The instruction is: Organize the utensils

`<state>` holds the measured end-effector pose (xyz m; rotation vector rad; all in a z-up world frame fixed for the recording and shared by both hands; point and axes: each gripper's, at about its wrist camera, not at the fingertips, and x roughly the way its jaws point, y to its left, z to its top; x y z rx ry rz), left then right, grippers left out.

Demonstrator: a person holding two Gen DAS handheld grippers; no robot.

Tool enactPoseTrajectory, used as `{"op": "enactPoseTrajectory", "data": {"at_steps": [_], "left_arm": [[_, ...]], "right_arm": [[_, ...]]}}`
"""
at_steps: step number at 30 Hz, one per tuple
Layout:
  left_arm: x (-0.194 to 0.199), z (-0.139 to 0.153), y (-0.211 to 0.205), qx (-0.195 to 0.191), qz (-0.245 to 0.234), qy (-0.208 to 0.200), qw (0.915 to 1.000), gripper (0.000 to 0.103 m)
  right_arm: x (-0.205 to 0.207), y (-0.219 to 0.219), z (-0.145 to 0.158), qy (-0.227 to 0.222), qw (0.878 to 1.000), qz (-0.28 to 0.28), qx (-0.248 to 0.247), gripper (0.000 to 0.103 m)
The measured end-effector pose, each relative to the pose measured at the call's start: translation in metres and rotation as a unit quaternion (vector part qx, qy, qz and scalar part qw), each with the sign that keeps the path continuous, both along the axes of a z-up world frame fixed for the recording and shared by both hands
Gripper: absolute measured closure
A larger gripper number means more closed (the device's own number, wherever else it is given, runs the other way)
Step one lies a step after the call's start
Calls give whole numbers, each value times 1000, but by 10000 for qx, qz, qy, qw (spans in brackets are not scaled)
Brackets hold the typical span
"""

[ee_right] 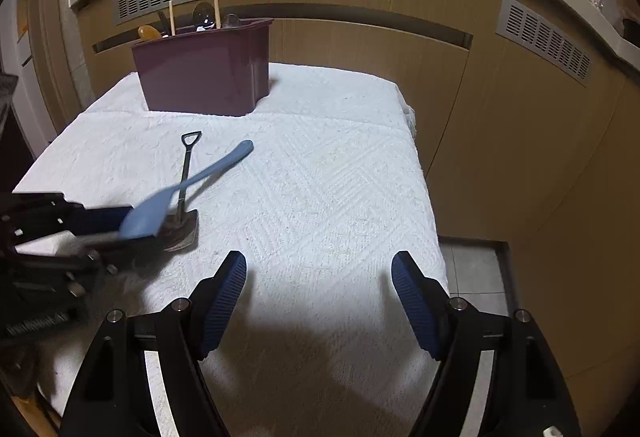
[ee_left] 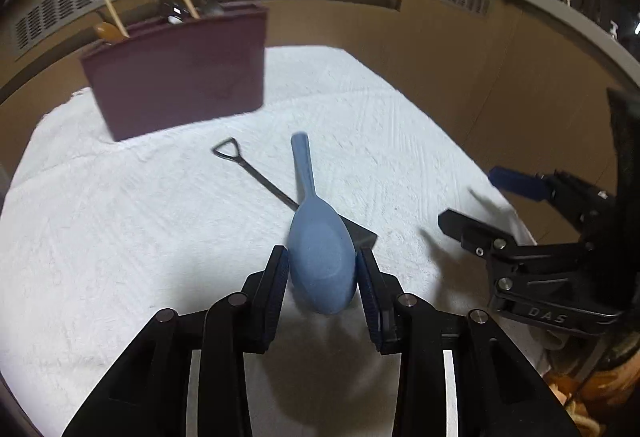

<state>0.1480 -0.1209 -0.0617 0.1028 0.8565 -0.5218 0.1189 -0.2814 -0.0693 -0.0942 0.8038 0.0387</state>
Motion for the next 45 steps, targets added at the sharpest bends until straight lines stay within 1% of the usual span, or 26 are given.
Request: {"op": "enactPoseTrajectory", "data": {"at_steps": [4,8,11,12,14,15,19,21,22,23,24,25,28,32,34,37,39,40,41,42,45], "left_arm": [[-11,20,36,-186,260,-304,9990,67],[-25,35,71,-158,606,-682,9957,67],[-31,39,89,-230,787,-816,9933,67],[-33,43,97,-285,823,-857,9925,67],[-35,46,106,-334,912,-965,9906,67],[-34,47,108,-348,937,-999,9900,67],[-34,52,121,-493,1049,-1075,9874,67],[-35,55,125,-527,1076,-1131,9863,67],[-36,57,127,-553,1093,-1162,9856,67],[-36,58,128,-575,1100,-1187,9851,67],[-37,59,128,-581,1100,-1204,9849,67],[-38,60,128,-583,1101,-1226,9846,67],[-41,63,127,-607,1078,-1265,9842,68],[-47,70,125,-660,1023,-1372,9830,70],[-51,74,124,-688,974,-1436,9824,76],[-54,77,123,-677,901,-1431,9833,77],[-52,74,126,-648,956,-1307,9847,77],[-50,71,129,-630,996,-1171,9861,77],[-48,67,131,-608,983,-1025,9880,76],[-48,62,134,-557,940,-855,9903,76],[-56,46,139,-230,887,-700,9933,72]], "right_arm": [[-1,12,1,89,9997,241,58,28],[2,31,2,273,9966,699,333,28],[6,47,0,414,9932,955,513,29],[8,53,-2,456,9925,1011,523,31],[11,65,-6,513,9915,1120,427,49],[13,72,-8,562,9907,1181,369,52],[21,84,-20,682,9903,1201,167,53],[24,83,-19,682,9906,1175,182,53],[25,82,-18,684,9908,1153,191,59],[25,81,-17,679,9910,1134,188,73],[25,80,-15,677,9913,1116,185,73],[24,79,-13,667,9915,1105,193,73],[17,76,4,445,9926,1113,181,73],[3,77,35,-2,9932,1157,93,73],[-3,77,48,-189,9929,1170,72,74],[-9,76,64,-403,9920,1195,92,74],[-12,76,73,-524,9912,1210,89,74],[-13,77,76,-563,9908,1227,60,84],[-12,78,77,-570,9907,1237,26,96],[-10,78,78,-549,9909,1226,33,96],[-7,78,77,-460,9916,1209,57,96]]}}
